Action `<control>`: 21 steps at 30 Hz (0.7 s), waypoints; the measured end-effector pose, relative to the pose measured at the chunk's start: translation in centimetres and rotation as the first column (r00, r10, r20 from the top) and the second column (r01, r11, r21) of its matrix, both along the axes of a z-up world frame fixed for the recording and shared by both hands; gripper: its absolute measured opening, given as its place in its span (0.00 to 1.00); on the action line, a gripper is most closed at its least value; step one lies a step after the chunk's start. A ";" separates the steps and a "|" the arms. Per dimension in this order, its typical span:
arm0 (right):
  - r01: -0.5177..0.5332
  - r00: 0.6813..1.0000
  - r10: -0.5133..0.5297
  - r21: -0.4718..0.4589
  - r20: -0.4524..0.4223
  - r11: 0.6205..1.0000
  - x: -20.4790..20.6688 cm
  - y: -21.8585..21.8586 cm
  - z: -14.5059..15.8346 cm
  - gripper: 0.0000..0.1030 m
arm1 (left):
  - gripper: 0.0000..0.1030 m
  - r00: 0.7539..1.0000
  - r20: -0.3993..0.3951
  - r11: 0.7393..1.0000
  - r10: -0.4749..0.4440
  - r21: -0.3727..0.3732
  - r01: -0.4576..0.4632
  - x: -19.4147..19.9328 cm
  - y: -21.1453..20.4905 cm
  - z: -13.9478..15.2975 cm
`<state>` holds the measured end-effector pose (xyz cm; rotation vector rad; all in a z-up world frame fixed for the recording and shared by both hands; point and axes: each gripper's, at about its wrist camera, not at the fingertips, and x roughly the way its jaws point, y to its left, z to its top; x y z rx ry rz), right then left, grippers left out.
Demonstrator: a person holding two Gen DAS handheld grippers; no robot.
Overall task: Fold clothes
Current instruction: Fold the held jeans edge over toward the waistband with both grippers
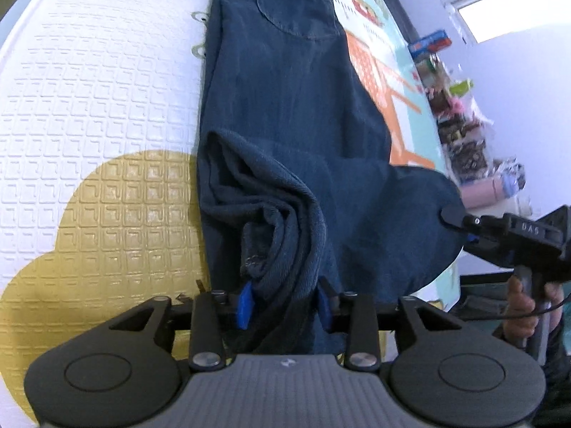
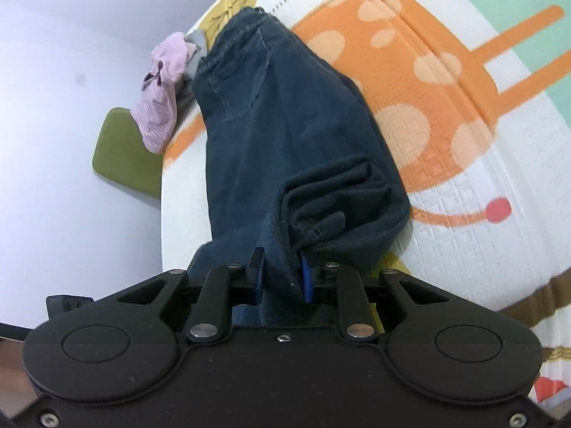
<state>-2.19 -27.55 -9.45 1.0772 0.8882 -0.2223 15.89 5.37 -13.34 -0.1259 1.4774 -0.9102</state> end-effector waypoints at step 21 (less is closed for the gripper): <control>-0.041 0.994 0.037 -0.041 -0.100 0.998 -1.0 0.6 -2.7 0.24 | 0.30 0.984 0.010 0.983 -0.177 0.056 0.176 -1.6 -2.8 -1.0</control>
